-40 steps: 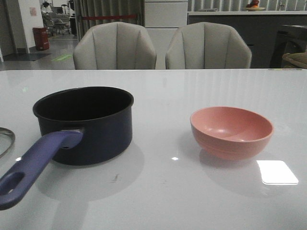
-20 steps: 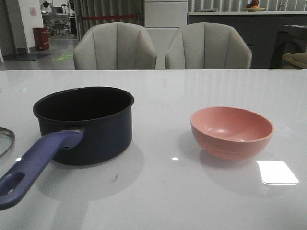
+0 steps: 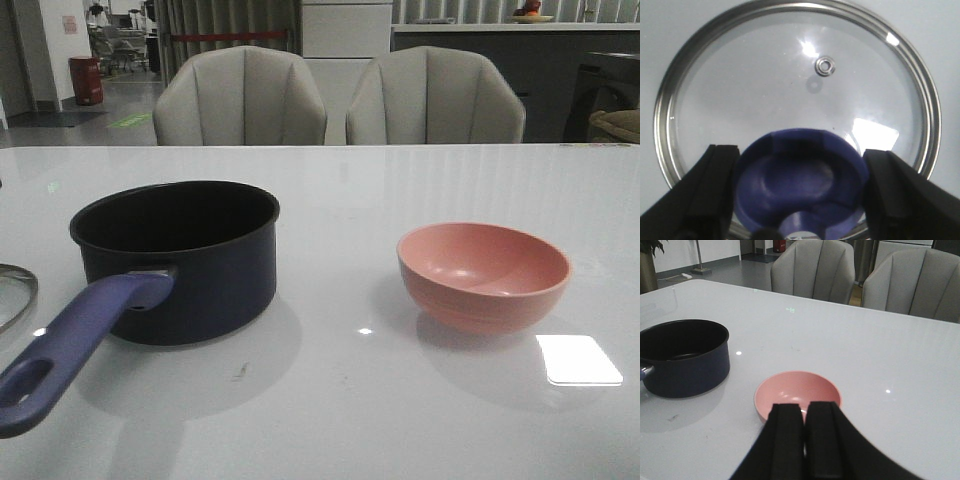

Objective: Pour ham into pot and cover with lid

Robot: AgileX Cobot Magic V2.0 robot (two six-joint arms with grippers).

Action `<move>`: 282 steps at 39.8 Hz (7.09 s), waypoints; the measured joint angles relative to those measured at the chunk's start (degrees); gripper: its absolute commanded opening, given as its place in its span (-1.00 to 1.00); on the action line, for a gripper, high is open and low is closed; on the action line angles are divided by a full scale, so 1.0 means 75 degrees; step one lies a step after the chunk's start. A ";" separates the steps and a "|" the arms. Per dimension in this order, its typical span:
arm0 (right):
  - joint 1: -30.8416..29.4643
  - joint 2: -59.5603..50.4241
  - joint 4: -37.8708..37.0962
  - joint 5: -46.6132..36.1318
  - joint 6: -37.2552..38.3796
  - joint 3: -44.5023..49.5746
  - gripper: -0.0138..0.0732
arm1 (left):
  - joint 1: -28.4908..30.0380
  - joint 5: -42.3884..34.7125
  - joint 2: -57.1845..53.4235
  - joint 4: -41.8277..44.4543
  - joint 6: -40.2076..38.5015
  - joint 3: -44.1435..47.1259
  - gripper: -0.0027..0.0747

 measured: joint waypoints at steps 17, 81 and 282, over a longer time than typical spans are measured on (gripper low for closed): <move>0.0000 0.0000 0.0012 0.0018 0.0000 0.0000 -0.32 | 0.0007 0.0630 0.0030 -0.0005 0.0331 -0.0800 -0.35; 0.0000 0.0000 0.0012 0.0036 0.0000 0.0000 -0.32 | -0.3680 0.1992 0.0185 -0.0052 0.1413 -0.3590 -0.35; 0.0000 0.0000 0.0012 0.0048 0.0000 0.0000 -0.32 | -0.0760 -0.7322 -1.4743 0.0016 0.1413 1.0353 -0.59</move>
